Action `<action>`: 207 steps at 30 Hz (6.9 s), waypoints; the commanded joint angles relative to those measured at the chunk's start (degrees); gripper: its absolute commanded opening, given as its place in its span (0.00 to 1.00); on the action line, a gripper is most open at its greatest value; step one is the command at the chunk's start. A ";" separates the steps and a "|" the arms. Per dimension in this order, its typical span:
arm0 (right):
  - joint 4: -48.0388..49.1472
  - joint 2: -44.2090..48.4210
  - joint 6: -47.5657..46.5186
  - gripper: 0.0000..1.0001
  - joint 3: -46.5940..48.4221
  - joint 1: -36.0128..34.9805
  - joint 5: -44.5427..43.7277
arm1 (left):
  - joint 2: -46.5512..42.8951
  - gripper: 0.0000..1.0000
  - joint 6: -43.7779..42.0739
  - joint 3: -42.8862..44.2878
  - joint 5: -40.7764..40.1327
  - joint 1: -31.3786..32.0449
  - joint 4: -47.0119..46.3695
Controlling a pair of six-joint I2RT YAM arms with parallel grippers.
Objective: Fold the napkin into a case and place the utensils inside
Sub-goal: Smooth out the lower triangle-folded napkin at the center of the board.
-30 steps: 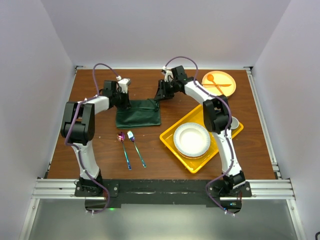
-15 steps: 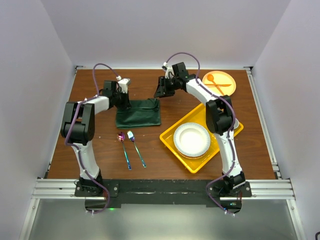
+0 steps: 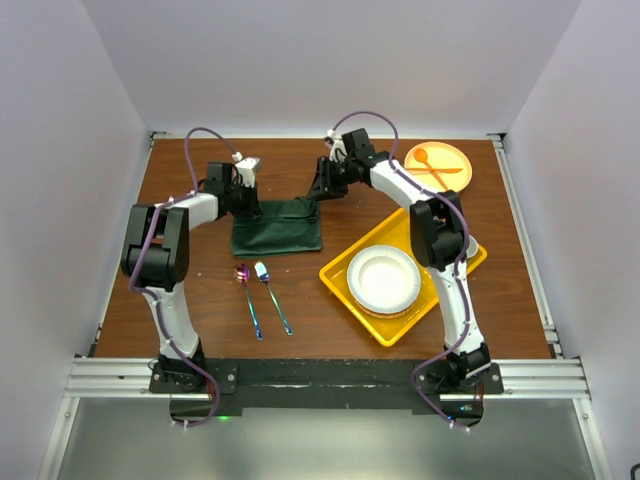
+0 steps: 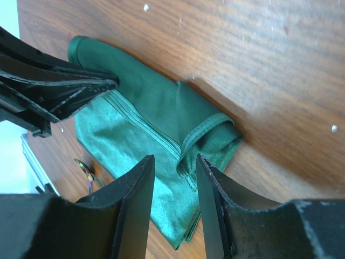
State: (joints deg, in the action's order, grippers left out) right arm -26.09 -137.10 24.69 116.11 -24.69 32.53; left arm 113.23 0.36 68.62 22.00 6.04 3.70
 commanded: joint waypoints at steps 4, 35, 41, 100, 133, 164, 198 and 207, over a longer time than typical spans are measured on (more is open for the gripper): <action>1.65 -0.18 2.64 0.40 -1.68 -0.27 1.21 | 0.94 0.03 -0.80 -2.44 -2.66 -0.33 6.40; -16.36 -9.49 -8.25 0.00 7.80 -1.06 -6.08 | -2.74 0.04 1.75 -4.81 2.67 -0.51 3.86; -17.51 -11.61 -9.30 0.00 9.04 -1.06 -8.54 | -10.03 0.24 0.70 -7.26 12.96 -0.59 -0.79; -21.29 -4.58 -4.73 0.00 9.49 -0.45 1.57 | -3.72 0.00 -18.55 -3.41 -1.26 19.80 5.88; -9.25 -4.32 -14.84 0.00 1.22 -1.15 -8.89 | 2.43 0.75 51.83 0.29 24.15 1.25 -39.98; -2.65 3.15 -17.13 0.04 -3.80 -0.54 -2.84 | 17.64 0.15 44.21 5.91 13.07 5.56 -16.99; -0.98 -7.57 0.36 0.08 -1.08 1.75 1.05 | 19.57 0.07 41.82 7.23 14.46 4.86 -15.04; -7.66 -8.63 -2.98 0.03 -0.71 1.75 -6.07 | 14.57 0.39 45.96 0.82 25.71 -1.46 -27.87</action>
State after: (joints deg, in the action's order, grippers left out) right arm -26.41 -143.28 25.76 116.38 -23.05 35.48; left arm 129.03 46.09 73.73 44.91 9.80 -23.27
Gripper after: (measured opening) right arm 0.041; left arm 0.361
